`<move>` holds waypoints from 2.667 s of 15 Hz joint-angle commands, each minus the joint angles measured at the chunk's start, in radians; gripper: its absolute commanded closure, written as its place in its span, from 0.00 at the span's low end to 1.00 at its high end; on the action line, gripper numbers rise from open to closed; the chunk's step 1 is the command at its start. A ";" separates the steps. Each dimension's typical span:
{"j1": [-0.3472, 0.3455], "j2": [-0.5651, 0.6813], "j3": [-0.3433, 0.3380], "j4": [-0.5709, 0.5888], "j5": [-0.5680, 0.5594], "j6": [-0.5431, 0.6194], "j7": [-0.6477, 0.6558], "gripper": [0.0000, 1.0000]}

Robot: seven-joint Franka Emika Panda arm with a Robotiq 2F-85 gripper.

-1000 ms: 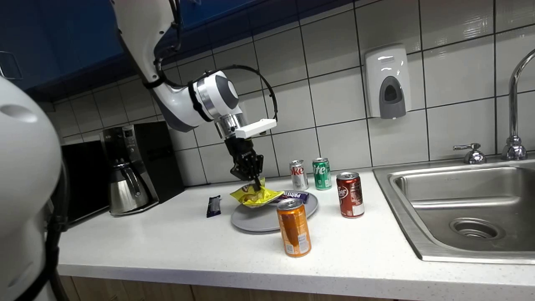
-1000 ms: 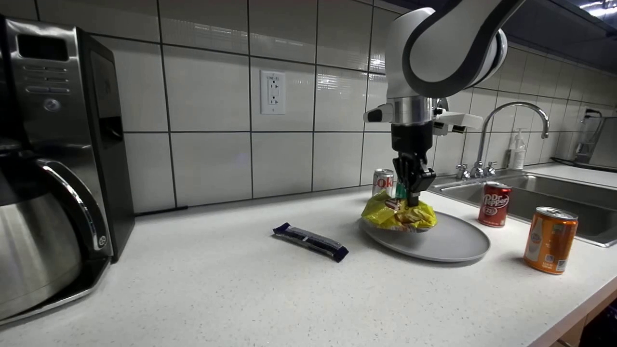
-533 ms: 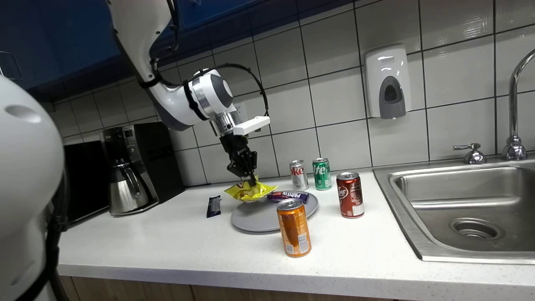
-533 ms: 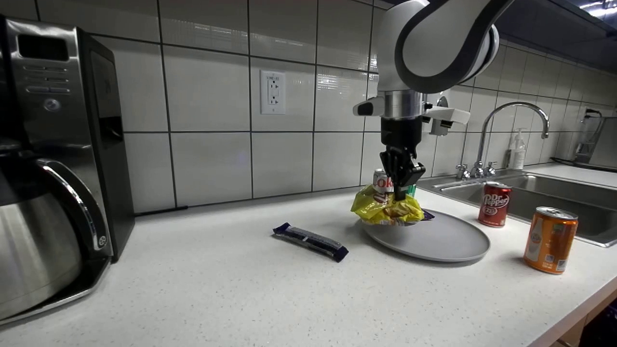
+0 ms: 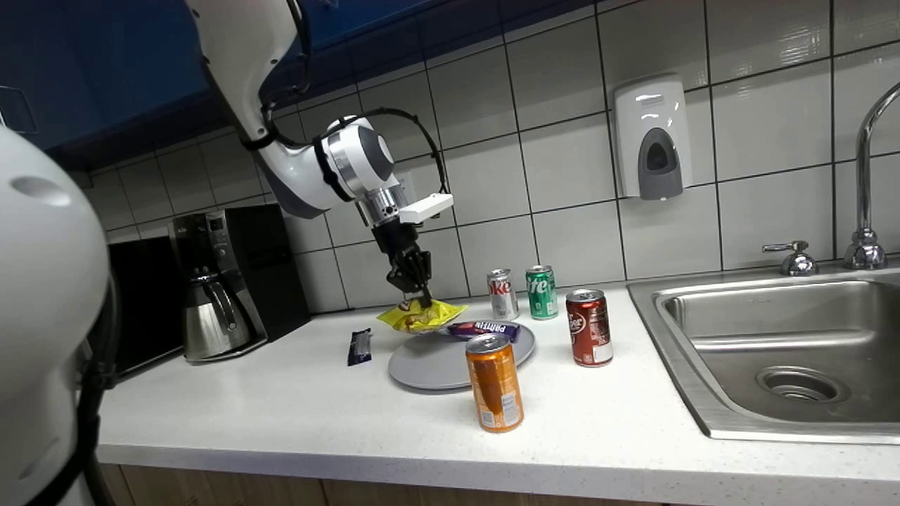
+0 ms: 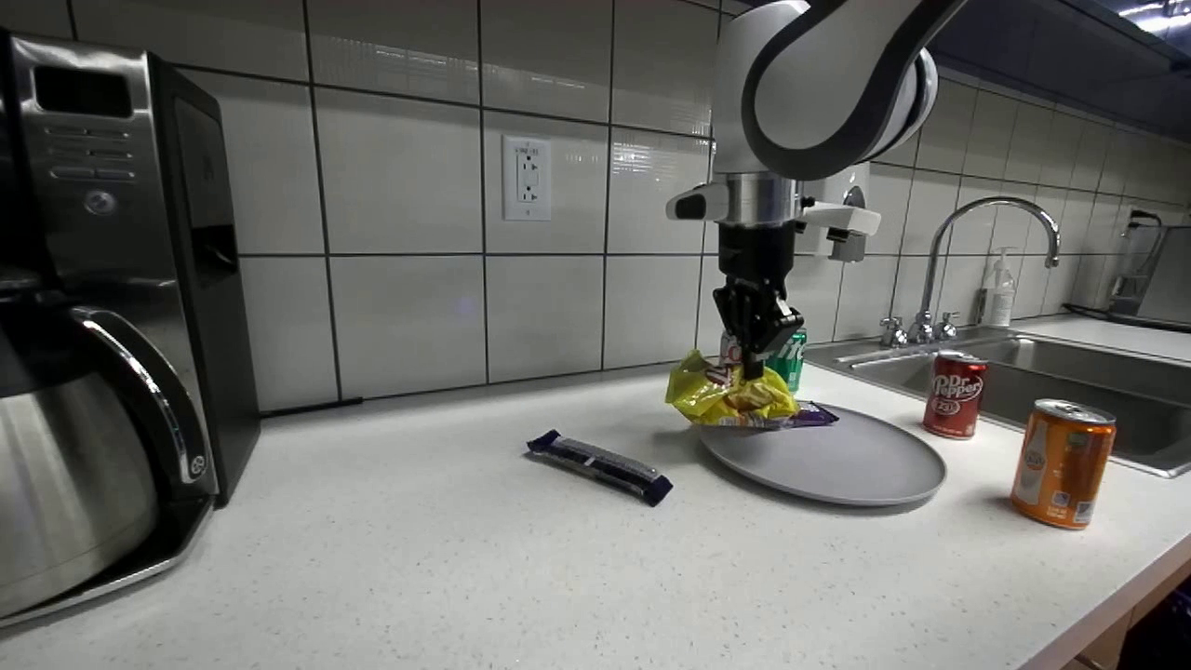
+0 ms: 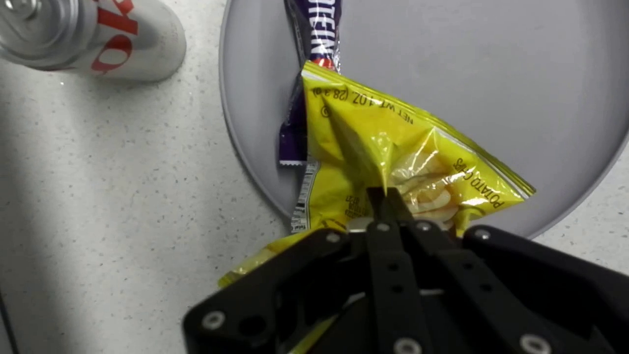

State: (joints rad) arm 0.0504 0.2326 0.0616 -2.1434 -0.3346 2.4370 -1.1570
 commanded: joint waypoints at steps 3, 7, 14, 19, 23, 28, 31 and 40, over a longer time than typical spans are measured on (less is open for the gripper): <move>-0.008 0.068 0.014 0.092 -0.011 -0.003 -0.074 1.00; -0.003 0.109 0.018 0.150 -0.017 -0.009 -0.095 1.00; 0.005 0.196 0.019 0.256 -0.019 -0.015 -0.115 1.00; 0.009 0.266 0.018 0.344 -0.021 -0.020 -0.129 1.00; 0.013 0.307 0.017 0.397 -0.021 -0.024 -0.137 1.00; 0.023 0.340 0.014 0.438 -0.025 -0.030 -0.135 0.74; 0.027 0.335 0.014 0.434 -0.030 -0.022 -0.133 0.58; 0.032 0.280 0.011 0.362 -0.036 0.022 -0.102 0.00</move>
State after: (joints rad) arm 0.0838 0.5527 0.0721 -1.7396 -0.3463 2.4381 -1.2769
